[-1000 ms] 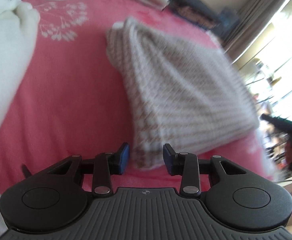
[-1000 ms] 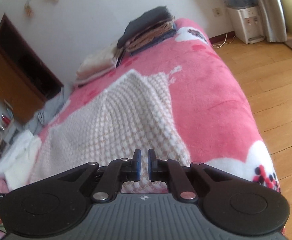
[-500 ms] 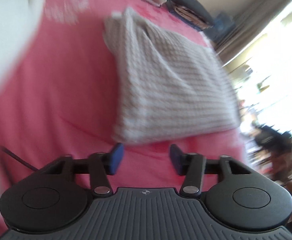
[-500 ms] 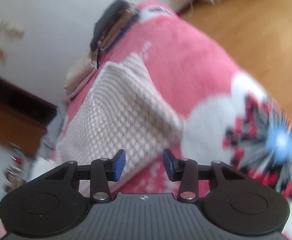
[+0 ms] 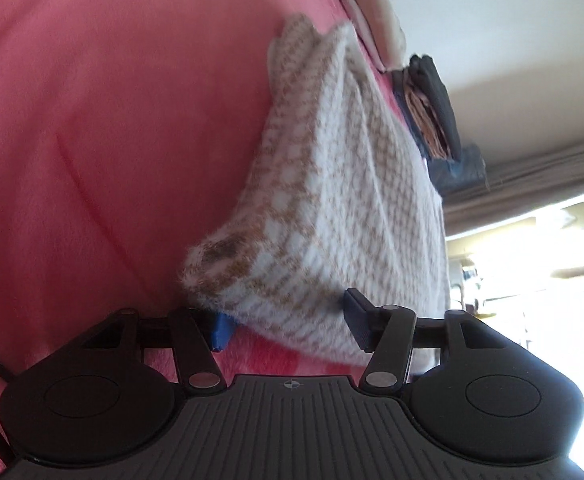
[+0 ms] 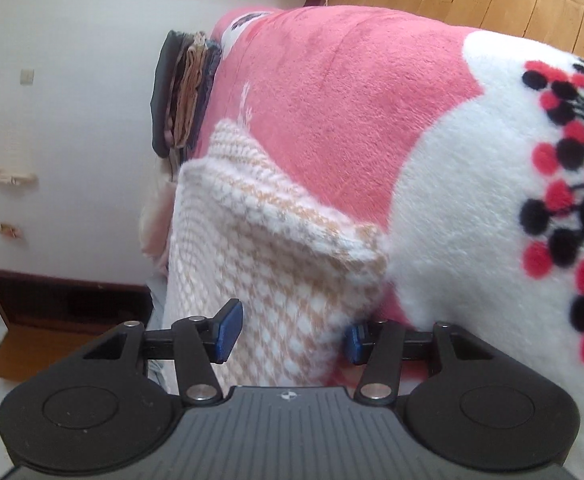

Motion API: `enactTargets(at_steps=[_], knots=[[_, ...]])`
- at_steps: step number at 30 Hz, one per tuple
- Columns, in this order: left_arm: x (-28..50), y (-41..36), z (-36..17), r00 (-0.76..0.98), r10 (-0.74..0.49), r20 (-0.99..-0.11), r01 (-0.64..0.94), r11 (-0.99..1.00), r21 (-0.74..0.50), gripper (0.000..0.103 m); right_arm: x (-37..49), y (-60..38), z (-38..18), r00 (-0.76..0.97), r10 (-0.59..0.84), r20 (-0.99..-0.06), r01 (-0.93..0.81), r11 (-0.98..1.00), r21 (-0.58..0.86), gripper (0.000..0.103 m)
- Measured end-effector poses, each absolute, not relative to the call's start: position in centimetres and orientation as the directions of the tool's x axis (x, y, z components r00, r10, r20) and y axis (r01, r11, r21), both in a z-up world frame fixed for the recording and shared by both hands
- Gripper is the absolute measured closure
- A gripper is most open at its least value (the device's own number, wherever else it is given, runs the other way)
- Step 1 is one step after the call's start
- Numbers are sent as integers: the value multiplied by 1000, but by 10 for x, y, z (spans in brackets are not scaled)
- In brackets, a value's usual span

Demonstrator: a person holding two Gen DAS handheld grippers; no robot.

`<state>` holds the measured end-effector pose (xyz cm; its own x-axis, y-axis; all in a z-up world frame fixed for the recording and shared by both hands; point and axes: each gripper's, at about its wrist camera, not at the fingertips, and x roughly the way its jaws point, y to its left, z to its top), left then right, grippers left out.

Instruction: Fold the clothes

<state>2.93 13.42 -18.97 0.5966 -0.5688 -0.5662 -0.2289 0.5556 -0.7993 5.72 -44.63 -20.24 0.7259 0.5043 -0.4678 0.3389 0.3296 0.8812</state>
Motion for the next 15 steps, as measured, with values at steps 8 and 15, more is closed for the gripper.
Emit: enactTargets(at_steps=[8, 15], knots=[[32, 138, -171, 631, -506, -589, -245, 590, -769, 86, 77, -432, -196, 756, 466, -459, 301, 375, 877, 72], [15, 136, -135, 696, -440, -567, -159, 676, -719, 95, 52, -419, -156, 793, 463, -396, 155, 475, 866, 93]])
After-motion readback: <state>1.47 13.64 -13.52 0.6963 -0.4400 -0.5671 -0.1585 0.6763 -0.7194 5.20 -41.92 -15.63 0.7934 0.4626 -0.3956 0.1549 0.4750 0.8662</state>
